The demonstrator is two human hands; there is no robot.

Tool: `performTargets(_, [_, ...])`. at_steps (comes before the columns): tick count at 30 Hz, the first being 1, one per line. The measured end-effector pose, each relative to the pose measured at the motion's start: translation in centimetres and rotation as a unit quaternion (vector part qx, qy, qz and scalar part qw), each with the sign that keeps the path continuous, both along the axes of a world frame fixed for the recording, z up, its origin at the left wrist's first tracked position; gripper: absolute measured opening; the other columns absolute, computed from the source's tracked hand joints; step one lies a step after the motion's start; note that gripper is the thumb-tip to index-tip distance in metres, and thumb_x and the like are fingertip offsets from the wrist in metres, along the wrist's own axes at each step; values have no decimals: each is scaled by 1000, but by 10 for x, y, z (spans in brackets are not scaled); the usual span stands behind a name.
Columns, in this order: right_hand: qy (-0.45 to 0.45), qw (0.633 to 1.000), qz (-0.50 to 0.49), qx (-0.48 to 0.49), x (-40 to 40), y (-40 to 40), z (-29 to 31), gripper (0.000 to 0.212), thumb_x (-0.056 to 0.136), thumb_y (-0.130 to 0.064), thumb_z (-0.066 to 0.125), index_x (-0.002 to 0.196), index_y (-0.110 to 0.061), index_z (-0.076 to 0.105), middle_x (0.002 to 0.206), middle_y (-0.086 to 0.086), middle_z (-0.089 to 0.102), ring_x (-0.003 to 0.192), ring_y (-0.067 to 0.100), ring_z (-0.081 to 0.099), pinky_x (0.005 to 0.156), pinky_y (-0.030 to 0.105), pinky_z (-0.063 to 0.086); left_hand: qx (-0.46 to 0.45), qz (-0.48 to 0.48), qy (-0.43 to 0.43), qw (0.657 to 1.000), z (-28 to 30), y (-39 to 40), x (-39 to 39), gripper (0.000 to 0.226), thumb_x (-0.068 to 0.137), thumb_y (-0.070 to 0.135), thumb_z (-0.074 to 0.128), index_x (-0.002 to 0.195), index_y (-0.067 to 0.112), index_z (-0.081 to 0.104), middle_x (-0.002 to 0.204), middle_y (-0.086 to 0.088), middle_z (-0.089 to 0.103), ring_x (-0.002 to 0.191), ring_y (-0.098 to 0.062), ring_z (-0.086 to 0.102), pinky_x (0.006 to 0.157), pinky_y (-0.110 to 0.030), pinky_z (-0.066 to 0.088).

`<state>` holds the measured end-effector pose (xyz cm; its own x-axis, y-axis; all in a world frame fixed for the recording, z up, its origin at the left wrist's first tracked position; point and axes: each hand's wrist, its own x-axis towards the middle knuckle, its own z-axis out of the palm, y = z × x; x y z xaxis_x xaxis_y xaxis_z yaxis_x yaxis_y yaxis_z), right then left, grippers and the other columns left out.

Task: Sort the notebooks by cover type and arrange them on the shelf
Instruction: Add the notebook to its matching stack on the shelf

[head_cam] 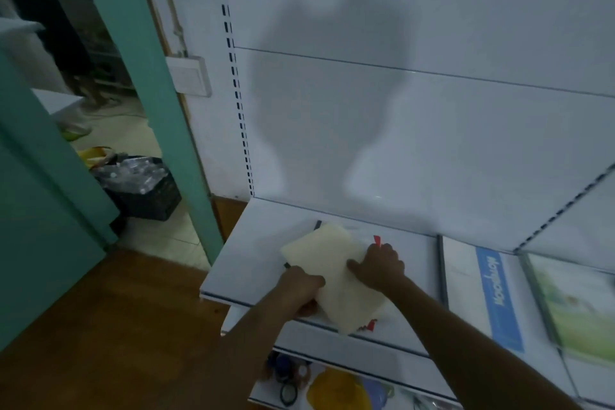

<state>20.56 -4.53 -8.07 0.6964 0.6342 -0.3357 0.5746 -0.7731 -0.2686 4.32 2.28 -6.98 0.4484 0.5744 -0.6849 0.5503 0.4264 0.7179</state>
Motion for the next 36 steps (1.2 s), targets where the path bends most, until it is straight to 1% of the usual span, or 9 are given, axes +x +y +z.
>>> performTargets(3, [11, 999, -24, 24, -14, -4, -7, 77, 82, -62, 55, 135, -8, 38, 135, 13, 44, 123, 31, 45, 101, 43, 40, 28, 16, -27, 999, -5, 0, -3, 43, 86, 6, 62, 126, 1, 49, 113, -17, 60, 93, -29, 59, 73, -39, 56])
performTargets(6, [36, 997, -39, 63, -24, -10, -13, 70, 86, -56, 53, 133, -5, 44, 127, 11, 55, 115, 26, 54, 94, 36, 47, 51, 19, 0, 999, -5, -2, -8, 58, 78, 11, 66, 130, 0, 43, 115, -18, 58, 98, -32, 58, 79, -46, 56])
performTargets(9, [61, 993, -41, 90, -30, -17, -9, 58, 93, -48, 49, 128, -2, 48, 122, 11, 60, 111, 25, 58, 89, 32, 48, 118, 15, 36, 992, -2, -4, -7, 69, 84, 17, 66, 137, -1, 27, 126, -21, 50, 107, -33, 55, 81, -38, 53])
performTargets(11, [78, 988, -60, 116, -27, -19, -7, 56, 93, -49, 47, 127, -4, 49, 121, 10, 61, 110, 25, 59, 88, 31, 47, 143, 32, 25, 989, 1, -4, -3, 67, 86, 21, 66, 137, -2, 29, 129, -21, 49, 110, -33, 55, 83, -37, 51])
performTargets(17, [150, 963, -92, 206, -12, -26, 19, 61, 94, -52, 43, 134, -7, 41, 128, 10, 55, 113, 28, 56, 96, 38, 47, 152, 53, -10, 987, 22, -13, 17, 59, 83, 23, 71, 126, 1, 38, 121, -20, 54, 105, -33, 57, 89, -44, 52])
performTargets(20, [157, 952, -94, 244, -1, -38, 26, 58, 93, -51, 46, 132, -9, 38, 126, 9, 55, 110, 26, 57, 94, 38, 50, 201, 30, -16, 979, 30, -19, 33, 71, 69, 35, 73, 124, 6, 39, 117, -15, 56, 102, -31, 57, 90, -46, 51])
performTargets(24, [180, 932, -127, 288, 13, -58, 37, 52, 94, -50, 46, 129, -12, 43, 125, 8, 56, 105, 21, 56, 88, 34, 49, 255, 4, -51, 966, 43, -30, 53, 57, 81, 23, 73, 120, 4, 35, 107, -8, 51, 94, -25, 54, 79, -35, 48])
performTargets(32, [80, 911, -278, 293, 33, -125, 67, 51, 94, -49, 41, 122, -8, 52, 121, 10, 59, 108, 27, 57, 86, 33, 45, 269, -133, -150, 942, 66, -66, 101, 49, 84, 21, 70, 118, 5, 39, 109, -6, 54, 94, -23, 56, 77, -31, 47])
performTargets(36, [23, 876, -359, 322, 25, -188, 71, 60, 90, -58, 40, 118, -6, 51, 114, 11, 61, 106, 31, 59, 87, 36, 48, 254, -223, -193, 921, 73, -110, 125, 41, 86, 22, 66, 118, 10, 43, 108, -5, 58, 94, -23, 58, 79, -32, 49])
